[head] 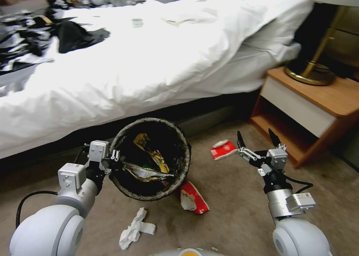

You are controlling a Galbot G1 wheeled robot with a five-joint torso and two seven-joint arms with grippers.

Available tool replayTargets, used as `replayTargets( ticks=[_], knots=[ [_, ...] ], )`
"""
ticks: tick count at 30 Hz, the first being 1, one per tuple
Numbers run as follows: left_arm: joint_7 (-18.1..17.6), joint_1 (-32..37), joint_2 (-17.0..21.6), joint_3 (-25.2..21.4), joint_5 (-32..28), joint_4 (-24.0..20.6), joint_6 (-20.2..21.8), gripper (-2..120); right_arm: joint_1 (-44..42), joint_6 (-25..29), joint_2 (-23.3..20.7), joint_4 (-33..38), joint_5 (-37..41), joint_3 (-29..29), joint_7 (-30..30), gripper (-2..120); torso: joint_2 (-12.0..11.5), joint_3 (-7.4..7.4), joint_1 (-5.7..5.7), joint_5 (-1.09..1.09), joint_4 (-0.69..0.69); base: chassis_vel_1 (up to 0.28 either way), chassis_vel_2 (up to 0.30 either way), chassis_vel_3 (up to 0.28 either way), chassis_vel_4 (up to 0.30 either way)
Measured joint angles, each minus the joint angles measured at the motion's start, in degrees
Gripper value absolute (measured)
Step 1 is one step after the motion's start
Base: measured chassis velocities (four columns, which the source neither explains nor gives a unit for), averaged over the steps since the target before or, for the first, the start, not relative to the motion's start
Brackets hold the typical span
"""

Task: Pick up the trash bin, then pick up the garbage from the floor and place it into the trash bin.

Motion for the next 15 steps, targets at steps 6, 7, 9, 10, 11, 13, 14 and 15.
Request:
replayTargets(
  ticks=[6,7,9,10,11,13,14,15],
  knots=[
    [-0.02,0.23,-0.04,0.0,0.0,0.01,-0.07,1,3.01,-4.04,0.37,-3.24,2.2,-0.02,-0.01,100,0.0,0.0,0.0,0.0,-0.04,0.022,0.02,0.008,0.014],
    [-0.02,0.33,-0.03,0.0,0.0,0.02,-0.09,1,3.92,-5.09,0.47,-4.36,2.4,0.13,-0.01,100,0.0,0.0,0.0,0.01,-0.03,0.0,0.0,0.0,0.0],
    [-0.02,0.42,-0.02,-0.02,0.0,0.02,-0.1,1,4.58,-5.94,0.48,-5.34,2.66,0.29,-0.02,100,0.0,0.0,0.0,0.0,-0.02,0.0,0.0,0.0,0.0],
    [-0.02,0.46,0.0,-0.02,0.0,0.02,-0.1,1,4.95,-6.59,0.42,-5.97,3.01,0.35,-0.03,100,0.0,0.0,0.0,0.0,-0.02,0.0,0.0,0.0,0.0],
    [-0.02,0.51,0.04,-0.03,0.01,0.03,-0.1,1,5.3,-7.45,0.31,-6.73,3.67,0.41,-0.24,100,0.0,0.0,0.0,0.01,-0.02,0.0,0.0,0.0,0.0],
    [-0.02,0.53,0.05,-0.03,0.0,0.03,-0.1,1,5.43,-7.93,0.25,-7.07,4.06,0.46,-0.49,100,0.0,0.0,0.0,0.0,-0.02,0.0,0.0,0.0,0.0],
    [-0.02,0.55,0.03,0.03,0.0,0.04,-0.1,1,5.67,-8.72,0.17,-7.74,4.67,0.61,-0.96,100,0.0,0.0,0.01,0.0,-0.03,0.0,0.0,0.0,0.0],
    [-0.02,0.57,0.0,0.08,0.0,0.04,-0.1,1,5.86,-9.07,0.14,-8.27,4.82,0.79,-1.29,100,0.0,0.0,0.0,0.0,-0.03,0.0,0.0,0.0,0.0]
  ],
)
